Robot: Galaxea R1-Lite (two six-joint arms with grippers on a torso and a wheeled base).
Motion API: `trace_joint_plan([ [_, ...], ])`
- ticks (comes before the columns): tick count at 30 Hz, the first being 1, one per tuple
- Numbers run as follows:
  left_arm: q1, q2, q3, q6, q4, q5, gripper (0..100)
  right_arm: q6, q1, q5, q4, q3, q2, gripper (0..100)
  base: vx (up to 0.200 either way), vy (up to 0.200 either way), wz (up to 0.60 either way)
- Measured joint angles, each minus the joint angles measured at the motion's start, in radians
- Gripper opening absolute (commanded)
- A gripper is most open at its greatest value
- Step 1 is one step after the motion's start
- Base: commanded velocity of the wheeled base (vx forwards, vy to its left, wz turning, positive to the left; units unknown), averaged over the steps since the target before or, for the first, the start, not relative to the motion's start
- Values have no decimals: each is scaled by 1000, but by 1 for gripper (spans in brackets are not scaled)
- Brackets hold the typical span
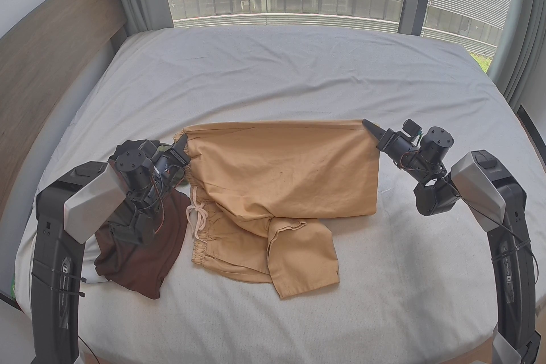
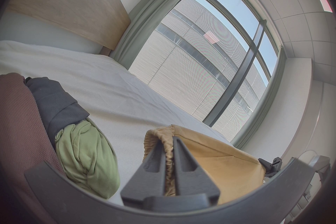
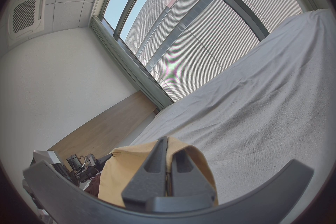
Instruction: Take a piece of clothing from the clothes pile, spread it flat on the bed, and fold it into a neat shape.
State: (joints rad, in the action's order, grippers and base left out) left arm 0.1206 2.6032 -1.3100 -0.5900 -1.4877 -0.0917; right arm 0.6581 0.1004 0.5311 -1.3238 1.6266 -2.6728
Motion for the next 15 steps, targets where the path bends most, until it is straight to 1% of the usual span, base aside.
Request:
trace_joint_plan([
  [6,0,2,-21,-4,33,2,100,0,-3,-2,15,39,-12,100,0,0,0],
  [11,0,2,-58,-13,67,43,100,-4,-11,-29,35,90,-31,100,0,0,0],
  [15,1,1,-66,-14,87,52,100,-10,-17,-33,33,71,-37,100,0,0,0],
])
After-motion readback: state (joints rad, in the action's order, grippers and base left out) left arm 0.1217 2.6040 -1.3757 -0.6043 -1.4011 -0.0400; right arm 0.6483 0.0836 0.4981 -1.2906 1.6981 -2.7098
